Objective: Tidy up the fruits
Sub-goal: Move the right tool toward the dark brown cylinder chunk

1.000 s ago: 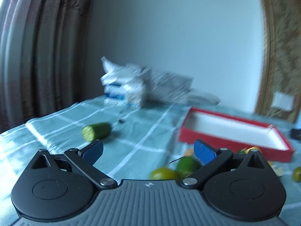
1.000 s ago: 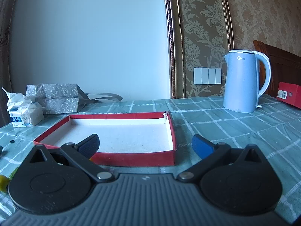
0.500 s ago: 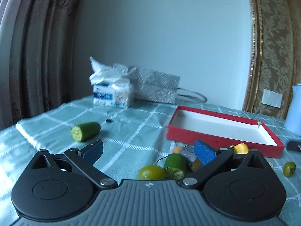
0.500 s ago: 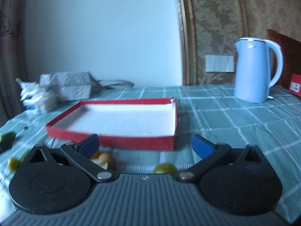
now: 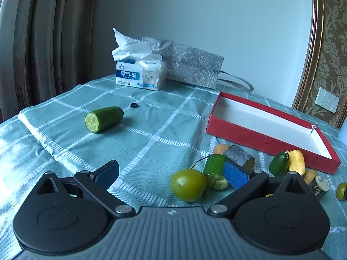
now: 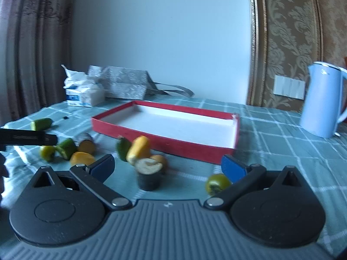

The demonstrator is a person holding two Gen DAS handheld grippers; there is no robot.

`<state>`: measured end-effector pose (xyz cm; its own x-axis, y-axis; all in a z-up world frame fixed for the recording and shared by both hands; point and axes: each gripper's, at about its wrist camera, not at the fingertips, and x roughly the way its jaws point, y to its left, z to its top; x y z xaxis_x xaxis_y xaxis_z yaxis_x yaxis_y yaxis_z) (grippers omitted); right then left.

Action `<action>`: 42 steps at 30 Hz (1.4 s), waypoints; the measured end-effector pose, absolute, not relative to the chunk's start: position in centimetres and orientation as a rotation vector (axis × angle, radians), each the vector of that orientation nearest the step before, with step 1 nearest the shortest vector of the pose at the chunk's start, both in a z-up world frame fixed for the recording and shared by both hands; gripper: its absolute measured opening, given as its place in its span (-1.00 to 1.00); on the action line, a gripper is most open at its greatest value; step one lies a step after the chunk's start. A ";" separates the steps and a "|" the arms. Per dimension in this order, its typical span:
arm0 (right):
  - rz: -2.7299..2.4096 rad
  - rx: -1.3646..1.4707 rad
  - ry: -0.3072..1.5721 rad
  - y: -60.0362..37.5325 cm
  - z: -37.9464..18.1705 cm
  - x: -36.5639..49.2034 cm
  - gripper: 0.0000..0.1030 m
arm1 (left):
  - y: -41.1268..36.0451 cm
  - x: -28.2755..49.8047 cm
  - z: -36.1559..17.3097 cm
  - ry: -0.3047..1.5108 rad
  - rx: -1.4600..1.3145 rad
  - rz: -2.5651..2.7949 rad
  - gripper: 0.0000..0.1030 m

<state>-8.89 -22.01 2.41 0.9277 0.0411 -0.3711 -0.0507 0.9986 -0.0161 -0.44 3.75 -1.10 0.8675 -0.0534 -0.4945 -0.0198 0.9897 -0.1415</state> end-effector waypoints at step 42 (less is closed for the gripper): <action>0.055 -0.051 0.397 -19.5 1.3 -8.2 0.87 | 3.8 0.1 -1.1 0.544 -0.154 -0.023 1.00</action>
<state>-8.20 -19.47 1.26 0.9209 0.0436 -0.3874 -0.0634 0.9972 -0.0385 0.07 3.76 -1.05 0.8556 -0.0625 -0.5139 -0.0190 0.9882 -0.1518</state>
